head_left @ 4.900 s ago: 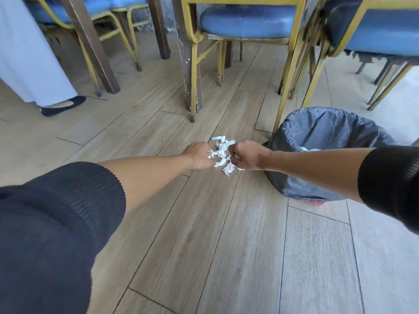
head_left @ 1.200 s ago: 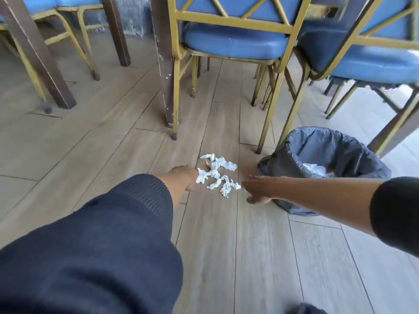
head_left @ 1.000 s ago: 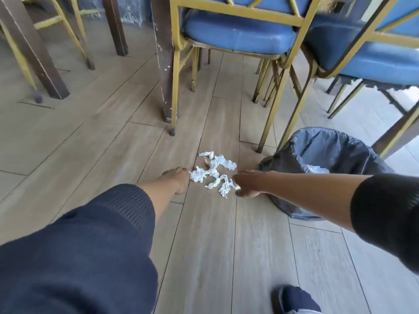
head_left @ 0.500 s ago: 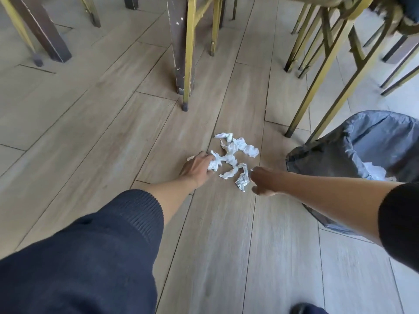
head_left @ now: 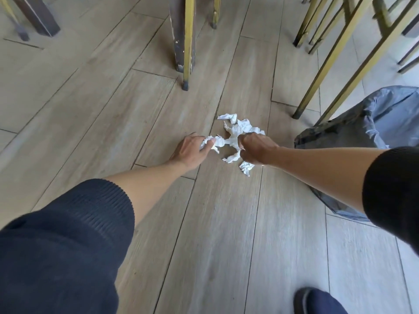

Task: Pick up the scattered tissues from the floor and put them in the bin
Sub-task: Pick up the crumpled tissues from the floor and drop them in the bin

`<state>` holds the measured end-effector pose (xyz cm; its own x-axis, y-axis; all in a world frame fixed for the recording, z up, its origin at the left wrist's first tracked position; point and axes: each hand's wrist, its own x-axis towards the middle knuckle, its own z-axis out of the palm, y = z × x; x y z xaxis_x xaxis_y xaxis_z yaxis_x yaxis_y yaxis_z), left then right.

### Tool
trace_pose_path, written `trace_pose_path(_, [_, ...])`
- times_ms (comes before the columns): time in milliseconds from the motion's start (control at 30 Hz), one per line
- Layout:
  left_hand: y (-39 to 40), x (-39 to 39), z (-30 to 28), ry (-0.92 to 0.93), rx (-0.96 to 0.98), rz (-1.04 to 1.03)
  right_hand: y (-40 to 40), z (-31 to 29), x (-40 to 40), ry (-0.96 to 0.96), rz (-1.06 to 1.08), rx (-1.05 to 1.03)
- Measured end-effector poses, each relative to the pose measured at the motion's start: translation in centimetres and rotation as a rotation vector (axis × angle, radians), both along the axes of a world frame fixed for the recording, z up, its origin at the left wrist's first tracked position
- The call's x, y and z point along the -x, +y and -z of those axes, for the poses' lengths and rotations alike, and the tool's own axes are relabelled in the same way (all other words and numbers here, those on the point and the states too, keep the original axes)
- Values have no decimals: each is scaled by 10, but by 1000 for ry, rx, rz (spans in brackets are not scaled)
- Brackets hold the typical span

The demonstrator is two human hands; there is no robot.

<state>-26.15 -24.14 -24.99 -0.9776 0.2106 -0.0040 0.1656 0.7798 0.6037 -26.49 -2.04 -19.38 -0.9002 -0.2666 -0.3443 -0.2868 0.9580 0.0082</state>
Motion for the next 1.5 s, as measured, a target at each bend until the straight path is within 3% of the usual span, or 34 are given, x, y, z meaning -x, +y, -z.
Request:
trace_pose_path(267, [-17,-5,-27,-62,9,-204,-15,24,-1,-71,-58,-92])
trace_pose_path(467, [-26,-9,-25,-228,-63,-199,-15,36,-5,-25,-62,-108])
trace_pose_path(667, [-23,-9,-19,-286,-80,-160,-13,23,2,-11,-35,49])
trace_pose_path(967, [7,-5,-30,-292,-55,-128,9,-3,-2,-16,273,277])
trace_pose_path(1067, [24,-4,-35,-281,-45,-93,27,-5,-3,-34,386,292])
trace_pose_path(1233, [51,-5,-40,-336,-37,-26,54,-1,-11,-65,476,117])
trace_pose_path(1367, [67,-16,-40,-308,33,84,69,5,-16,-69,456,64])
trace_pose_path(1500, [77,-27,-30,-243,156,342,62,10,-18,-102,337,22])
